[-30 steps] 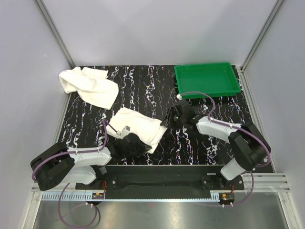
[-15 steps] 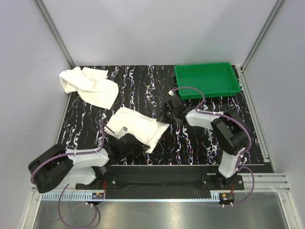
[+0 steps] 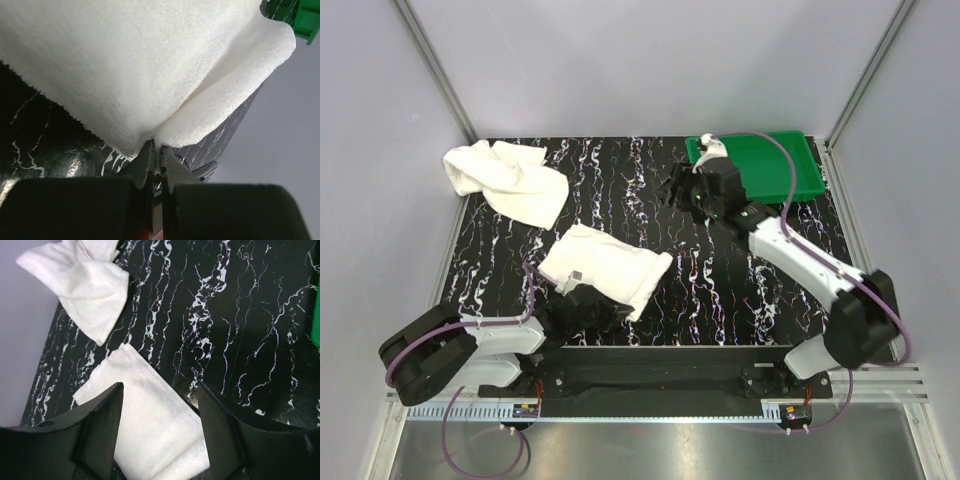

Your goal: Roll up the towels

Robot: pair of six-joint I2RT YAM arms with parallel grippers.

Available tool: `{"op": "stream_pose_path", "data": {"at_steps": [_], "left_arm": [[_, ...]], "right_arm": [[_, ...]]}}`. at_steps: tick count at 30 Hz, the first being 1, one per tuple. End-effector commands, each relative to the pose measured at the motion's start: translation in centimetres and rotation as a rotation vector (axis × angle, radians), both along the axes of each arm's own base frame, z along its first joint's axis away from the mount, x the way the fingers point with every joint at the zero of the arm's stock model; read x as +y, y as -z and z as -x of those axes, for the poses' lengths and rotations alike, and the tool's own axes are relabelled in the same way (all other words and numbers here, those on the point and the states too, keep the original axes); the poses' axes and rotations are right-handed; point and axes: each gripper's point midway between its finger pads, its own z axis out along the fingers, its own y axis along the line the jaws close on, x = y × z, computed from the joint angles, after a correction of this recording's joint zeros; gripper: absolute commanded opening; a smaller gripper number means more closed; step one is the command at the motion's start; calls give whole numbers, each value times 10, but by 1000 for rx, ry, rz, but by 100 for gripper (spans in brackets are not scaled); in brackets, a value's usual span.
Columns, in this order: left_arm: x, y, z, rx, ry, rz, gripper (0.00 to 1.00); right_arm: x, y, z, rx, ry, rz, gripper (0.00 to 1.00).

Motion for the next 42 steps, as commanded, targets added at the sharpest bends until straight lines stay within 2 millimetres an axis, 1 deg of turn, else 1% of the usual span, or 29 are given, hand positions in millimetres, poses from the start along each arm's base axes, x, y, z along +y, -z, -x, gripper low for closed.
{"op": "stream_pose_path", "data": {"at_steps": [1,2,3,4,5,6,7,10,11,14,15,16,18,19,20,22,23,25,26,27,28,29,31,32,34,35,38,39,42], "left_arm": [[22,31,17,104,-50,-24,0],[21,28,16,101,-54,-3,0],[24,31,16,113,-66,1,0],[24,32,17,121,-64,7,0],[25,32,17,123,-68,11,0],[27,33,18,129,-76,16,0],[27,33,19,133,-79,20,0],[31,33,19,142,-98,33,0],[32,34,19,146,-104,35,0],[33,35,19,167,-121,49,0],[34,35,18,179,-134,51,0],[34,35,18,187,-135,50,0],[35,36,18,200,-142,39,0],[35,36,17,202,-143,41,0],[36,37,17,209,-146,39,0],[37,38,16,209,-153,44,0],[39,40,15,214,-162,39,0],[36,38,18,229,-146,58,0],[37,38,16,229,-151,59,0],[37,38,16,231,-151,63,0],[36,37,15,229,-151,63,0],[37,37,14,230,-154,63,0],[37,38,14,231,-156,66,0],[37,38,15,233,-156,67,0],[37,38,14,228,-159,74,0],[38,40,14,233,-161,71,0],[37,40,14,231,-157,73,0],[37,40,14,231,-155,73,0],[35,37,12,210,-126,51,0]], "right_arm": [[-16,6,27,4,10,-30,67],[-20,46,49,78,-21,-24,67],[-18,40,58,47,-47,-78,66],[-8,34,67,10,-108,-153,66],[-13,66,85,78,-116,-175,66],[-12,69,94,80,-137,-208,66],[-8,80,108,105,-182,-250,66],[-5,100,124,151,-227,-290,65],[-4,108,126,170,-229,-292,65],[0,119,135,196,-264,-324,65],[0,128,137,216,-267,-322,65],[4,128,139,213,-288,-334,65],[8,137,141,234,-302,-331,65],[15,133,144,219,-334,-344,66],[19,140,146,234,-346,-335,66],[28,142,146,237,-366,-325,66],[30,152,148,263,-366,-313,66],[34,155,147,270,-371,-328,66],[35,164,149,290,-369,-326,66],[37,166,150,298,-373,-332,66],[41,164,150,292,-386,-348,66],[43,174,152,313,-387,-341,66],[50,174,152,312,-402,-354,66],[53,181,154,328,-408,-349,66],[58,181,153,324,-418,-361,67],[61,186,155,337,-423,-359,67],[67,190,155,345,-432,-377,60],[68,189,154,341,-432,-388,50],[67,190,154,345,-424,-387,35]]}}
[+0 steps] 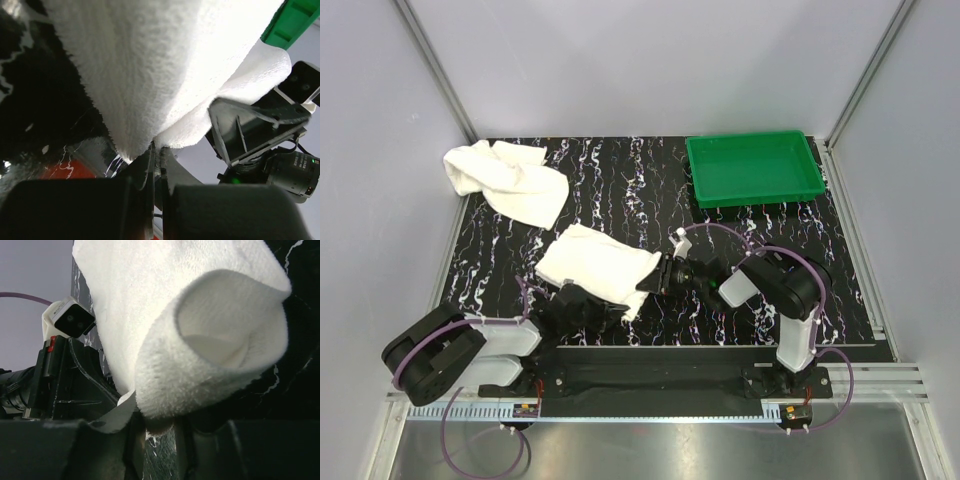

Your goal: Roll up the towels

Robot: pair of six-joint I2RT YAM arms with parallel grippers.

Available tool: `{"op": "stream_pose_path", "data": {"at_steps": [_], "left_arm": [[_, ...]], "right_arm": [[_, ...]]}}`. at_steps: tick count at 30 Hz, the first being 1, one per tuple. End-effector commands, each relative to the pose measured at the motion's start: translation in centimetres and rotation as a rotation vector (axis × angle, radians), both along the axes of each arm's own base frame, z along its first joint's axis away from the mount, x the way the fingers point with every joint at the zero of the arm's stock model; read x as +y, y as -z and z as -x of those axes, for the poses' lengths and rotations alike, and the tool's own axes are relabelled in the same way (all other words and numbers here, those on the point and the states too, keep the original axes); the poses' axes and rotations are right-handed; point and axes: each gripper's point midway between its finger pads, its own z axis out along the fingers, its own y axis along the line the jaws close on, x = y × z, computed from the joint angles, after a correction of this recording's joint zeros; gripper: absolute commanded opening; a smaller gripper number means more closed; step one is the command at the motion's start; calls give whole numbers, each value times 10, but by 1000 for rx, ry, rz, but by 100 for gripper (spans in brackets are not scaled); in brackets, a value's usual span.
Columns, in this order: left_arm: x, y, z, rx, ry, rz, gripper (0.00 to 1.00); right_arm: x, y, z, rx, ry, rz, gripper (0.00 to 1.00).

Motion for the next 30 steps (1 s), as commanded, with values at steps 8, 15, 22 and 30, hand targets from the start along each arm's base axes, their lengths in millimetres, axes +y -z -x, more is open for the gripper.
{"op": "stream_pose_path", "data": {"at_steps": [8,15,22,30], "left_arm": [[13,16,6,-25,154,-265,9],[29,7,10,-70,248,-465,36],[53,-29,3,-194,275,-760,40],[0,-94,-1,-595,456,-1029,46]], "right_arm": [[-7,-19,-4,-34,12,123,17],[-30,-28,-7,20,2,387,10],[-46,-14,5,172,-62,583,9],[-61,-6,6,259,-55,735,8]]}}
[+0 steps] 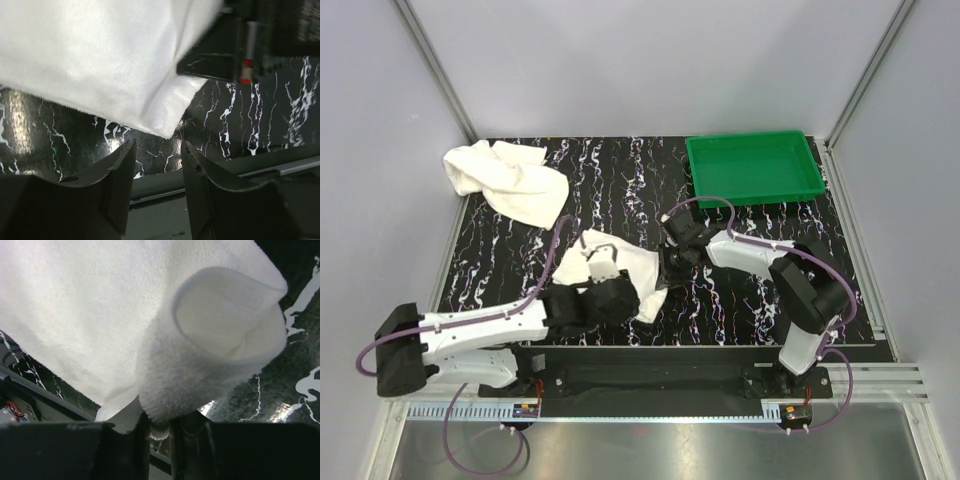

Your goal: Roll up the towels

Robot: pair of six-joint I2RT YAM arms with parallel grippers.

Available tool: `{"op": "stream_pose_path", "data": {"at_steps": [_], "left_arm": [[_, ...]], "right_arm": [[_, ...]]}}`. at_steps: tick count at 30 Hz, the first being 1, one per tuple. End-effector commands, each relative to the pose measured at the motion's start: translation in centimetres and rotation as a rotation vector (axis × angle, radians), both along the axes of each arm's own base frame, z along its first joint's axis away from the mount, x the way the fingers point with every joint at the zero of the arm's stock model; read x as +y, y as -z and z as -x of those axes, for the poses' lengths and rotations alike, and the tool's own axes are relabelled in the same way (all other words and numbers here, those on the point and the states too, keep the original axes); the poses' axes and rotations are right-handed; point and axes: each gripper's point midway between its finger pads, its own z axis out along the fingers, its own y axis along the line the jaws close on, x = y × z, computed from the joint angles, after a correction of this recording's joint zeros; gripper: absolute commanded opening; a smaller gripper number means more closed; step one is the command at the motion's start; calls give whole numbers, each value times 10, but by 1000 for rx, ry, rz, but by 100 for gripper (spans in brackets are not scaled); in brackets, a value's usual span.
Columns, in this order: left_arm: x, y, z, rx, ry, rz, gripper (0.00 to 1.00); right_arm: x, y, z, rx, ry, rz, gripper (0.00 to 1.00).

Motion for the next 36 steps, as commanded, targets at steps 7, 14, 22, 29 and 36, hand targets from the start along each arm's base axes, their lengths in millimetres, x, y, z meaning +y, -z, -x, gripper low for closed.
{"op": "stream_pose_path", "data": {"at_steps": [7,14,22,29,36], "left_arm": [[-54,-11,-2,-296,178,-402,50],[-77,10,0,-313,215,-536,57],[-79,44,1,-280,252,-642,63],[-80,69,0,-215,271,-668,61],[-65,80,-6,-163,228,-643,32]], "right_arm": [[-16,3,4,68,-18,144,8],[-19,3,8,79,-28,148,8],[-20,5,11,88,-36,145,8],[-19,6,12,89,-39,146,7],[-21,7,13,94,-42,148,6]]}}
